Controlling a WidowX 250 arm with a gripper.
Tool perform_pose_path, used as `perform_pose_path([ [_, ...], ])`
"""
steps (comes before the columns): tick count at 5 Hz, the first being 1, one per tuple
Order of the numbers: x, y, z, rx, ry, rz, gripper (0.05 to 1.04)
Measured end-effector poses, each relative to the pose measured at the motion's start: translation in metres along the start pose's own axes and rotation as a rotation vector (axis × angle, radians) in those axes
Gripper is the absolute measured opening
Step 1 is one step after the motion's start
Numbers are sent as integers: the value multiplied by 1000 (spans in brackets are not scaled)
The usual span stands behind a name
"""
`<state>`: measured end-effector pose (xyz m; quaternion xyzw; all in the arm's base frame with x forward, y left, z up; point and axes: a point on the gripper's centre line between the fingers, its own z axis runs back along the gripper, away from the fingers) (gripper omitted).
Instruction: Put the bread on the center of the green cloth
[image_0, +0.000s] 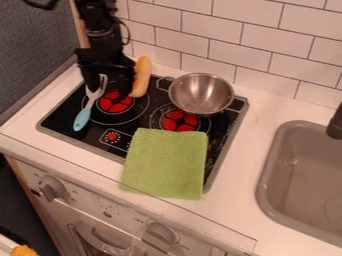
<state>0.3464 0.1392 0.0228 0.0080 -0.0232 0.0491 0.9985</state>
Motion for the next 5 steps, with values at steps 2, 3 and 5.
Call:
perform_pose_path([
  [2,23,-33,-8,-38,-14,27,1000],
  [3,20,-39,-6,-47,-7,52,1000],
  [5,47,-32,5,-31,-16,180,1000],
])
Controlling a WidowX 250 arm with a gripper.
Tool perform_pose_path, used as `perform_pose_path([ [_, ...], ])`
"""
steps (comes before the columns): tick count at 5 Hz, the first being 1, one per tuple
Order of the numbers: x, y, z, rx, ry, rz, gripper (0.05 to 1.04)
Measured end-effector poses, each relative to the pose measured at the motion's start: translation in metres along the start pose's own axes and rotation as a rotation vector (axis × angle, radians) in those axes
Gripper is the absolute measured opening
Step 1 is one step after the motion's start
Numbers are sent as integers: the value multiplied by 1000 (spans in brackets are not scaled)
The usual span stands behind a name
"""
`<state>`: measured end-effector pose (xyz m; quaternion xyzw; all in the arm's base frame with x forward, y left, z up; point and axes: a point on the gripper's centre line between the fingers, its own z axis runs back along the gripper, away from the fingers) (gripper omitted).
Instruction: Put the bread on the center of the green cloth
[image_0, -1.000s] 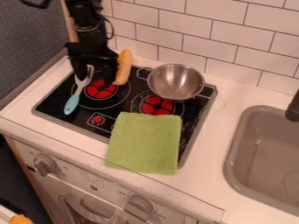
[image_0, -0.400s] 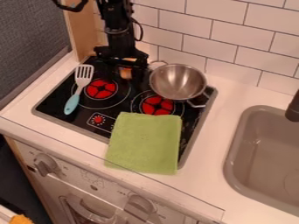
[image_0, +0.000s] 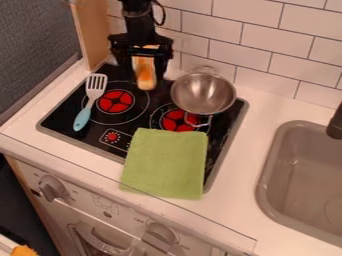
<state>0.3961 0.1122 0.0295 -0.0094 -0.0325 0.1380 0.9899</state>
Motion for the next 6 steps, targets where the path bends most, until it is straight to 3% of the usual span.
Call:
perform_pose_path([
  [1,10,5,-20,26,32,65,1000],
  [2,12,6,-21,16,32,75,948],
  [3,4,4,-23,5,30,59,690],
  [4,-18,-9,-4,-2,17,-28,657],
  [5,-44,-21,54,27,-99,-119,657],
  [6,-98,-29,61,38,-85,-213,657],
])
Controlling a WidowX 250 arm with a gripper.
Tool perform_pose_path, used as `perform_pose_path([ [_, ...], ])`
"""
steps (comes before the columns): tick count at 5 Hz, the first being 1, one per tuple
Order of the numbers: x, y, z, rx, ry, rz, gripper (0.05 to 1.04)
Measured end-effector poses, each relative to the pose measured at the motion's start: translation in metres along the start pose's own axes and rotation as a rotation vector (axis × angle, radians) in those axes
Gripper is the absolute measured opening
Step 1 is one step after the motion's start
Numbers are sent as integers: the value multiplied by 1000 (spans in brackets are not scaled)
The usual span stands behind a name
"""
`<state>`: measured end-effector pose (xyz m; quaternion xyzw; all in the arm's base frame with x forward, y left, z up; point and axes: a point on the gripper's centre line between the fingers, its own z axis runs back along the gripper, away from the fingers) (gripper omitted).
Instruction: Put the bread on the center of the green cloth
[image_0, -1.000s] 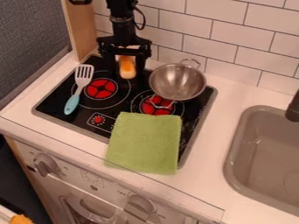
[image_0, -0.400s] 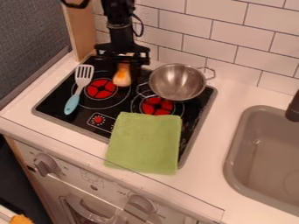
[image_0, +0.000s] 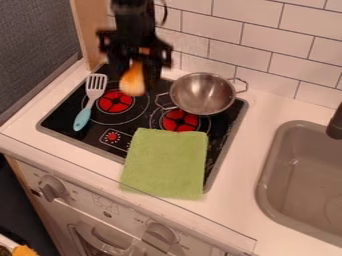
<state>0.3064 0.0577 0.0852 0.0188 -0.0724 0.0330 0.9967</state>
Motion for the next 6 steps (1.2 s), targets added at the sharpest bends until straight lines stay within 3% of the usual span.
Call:
perform_pose_path([
  [1,-48,-23,-21,-10,70,-136,657],
  [2,-69,-35,-37,-30,87,-255,657],
  [3,-76,-45,-45,-2,68,-328,657],
  [4,-73,-50,-45,1,50,-331,739],
  [5,-74,-52,-40,8,51,-344,987],
  [6,-70,-50,-17,-8,4,-329,1004],
])
